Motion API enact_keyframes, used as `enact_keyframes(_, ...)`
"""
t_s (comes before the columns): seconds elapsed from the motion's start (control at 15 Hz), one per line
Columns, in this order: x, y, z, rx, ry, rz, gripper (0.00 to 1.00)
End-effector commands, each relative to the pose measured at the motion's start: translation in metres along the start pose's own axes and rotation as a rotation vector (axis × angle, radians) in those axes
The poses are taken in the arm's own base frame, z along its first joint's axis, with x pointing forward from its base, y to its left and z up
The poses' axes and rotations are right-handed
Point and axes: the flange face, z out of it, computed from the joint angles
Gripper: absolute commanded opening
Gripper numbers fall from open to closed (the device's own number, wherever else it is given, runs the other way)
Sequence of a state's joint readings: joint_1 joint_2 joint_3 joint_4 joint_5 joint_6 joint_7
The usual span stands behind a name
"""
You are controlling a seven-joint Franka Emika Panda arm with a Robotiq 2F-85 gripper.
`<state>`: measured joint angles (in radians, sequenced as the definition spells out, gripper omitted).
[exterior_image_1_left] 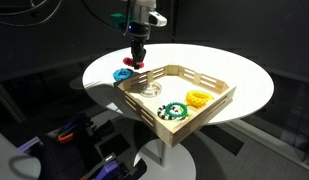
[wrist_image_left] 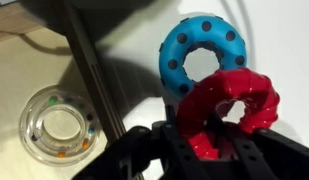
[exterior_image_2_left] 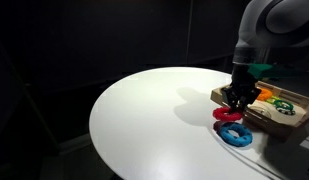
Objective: Put the pink ring on the table
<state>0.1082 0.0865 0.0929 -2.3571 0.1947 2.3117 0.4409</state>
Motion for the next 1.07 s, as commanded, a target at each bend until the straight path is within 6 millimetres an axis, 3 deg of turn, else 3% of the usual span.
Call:
enact_keyframes(0.0, 0.002, -0.006, 0.011, -0.022, -0.009, -0.035, 0.11)
enact_keyframes(0.07, 0.002, -0.007, 0.015, -0.027, -0.017, -0.038, 0.11)
enact_keyframes(0.2, 0.001, -0.007, 0.020, -0.036, -0.028, -0.044, 0.58)
enact_keyframes(0.33, 0.001, -0.007, 0.020, -0.043, -0.029, -0.045, 0.63)
enact_keyframes(0.67, 0.002, -0.003, 0.003, -0.042, -0.010, -0.039, 0.99)
enact_keyframes(1.0, 0.007, 0.006, -0.024, -0.076, 0.007, -0.015, 1.00)
